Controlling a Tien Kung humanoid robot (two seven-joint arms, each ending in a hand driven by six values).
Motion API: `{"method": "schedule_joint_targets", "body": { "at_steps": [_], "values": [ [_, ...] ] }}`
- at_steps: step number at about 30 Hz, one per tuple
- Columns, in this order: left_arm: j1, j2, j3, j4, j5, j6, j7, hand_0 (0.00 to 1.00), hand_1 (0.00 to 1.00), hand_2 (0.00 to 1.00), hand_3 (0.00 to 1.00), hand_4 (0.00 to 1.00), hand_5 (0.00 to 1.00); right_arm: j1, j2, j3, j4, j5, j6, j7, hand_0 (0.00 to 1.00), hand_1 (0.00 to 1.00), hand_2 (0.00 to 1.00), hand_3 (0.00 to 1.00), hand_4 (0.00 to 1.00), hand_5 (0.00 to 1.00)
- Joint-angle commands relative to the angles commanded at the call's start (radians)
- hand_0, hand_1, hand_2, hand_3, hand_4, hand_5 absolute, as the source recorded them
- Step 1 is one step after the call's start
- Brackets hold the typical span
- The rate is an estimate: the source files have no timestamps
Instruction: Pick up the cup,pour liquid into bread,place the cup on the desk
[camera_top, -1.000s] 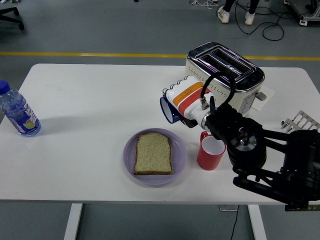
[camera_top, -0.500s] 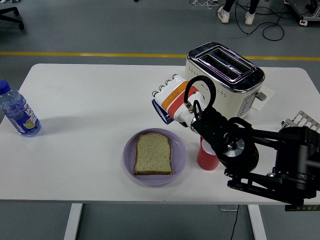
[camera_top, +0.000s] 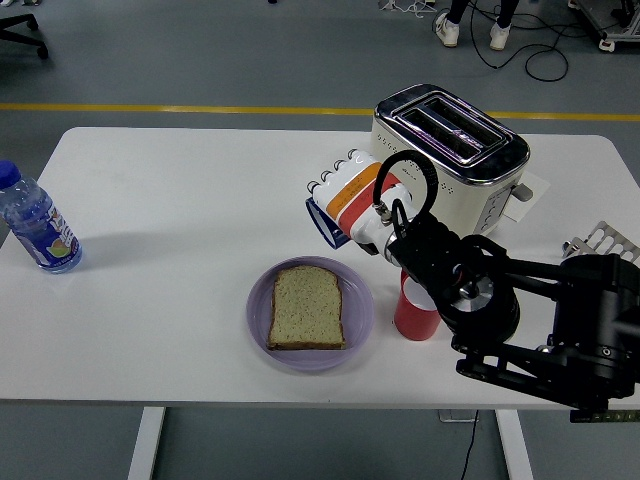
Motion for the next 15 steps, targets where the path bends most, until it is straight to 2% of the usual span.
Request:
{"method": "schedule_joint_targets", "body": {
  "at_steps": [5,8,11,15],
  "values": [
    [-0.001,0.000,-0.004,0.000,0.002,0.000,0.000,0.633,0.639,0.650,0.503,0.239,0.864,-0.056,-0.020,0.079,-0.009,0.082,-0.094,0.000,0.510,0.509,0.606,0.573,0.581,0.002],
    [-0.001,0.000,-0.007,0.000,0.005,0.000,0.000,0.633,0.639,0.650,0.503,0.239,0.864,-0.088,-0.029,0.123,-0.022,0.186,-0.179,0.000,0.512,0.510,0.607,0.571,0.586,0.002],
    [-0.001,0.000,-0.007,0.001,0.007,0.000,0.000,0.633,0.639,0.650,0.503,0.239,0.864,-0.128,-0.037,0.165,-0.032,0.292,-0.271,0.040,0.512,0.510,0.607,0.571,0.586,0.002],
    [-0.002,0.000,-0.009,0.001,0.011,0.000,0.000,0.633,0.639,0.651,0.503,0.240,0.865,-0.166,-0.038,0.203,-0.023,0.394,-0.340,0.069,0.519,0.507,0.606,0.572,0.587,0.002]
  ]
}}
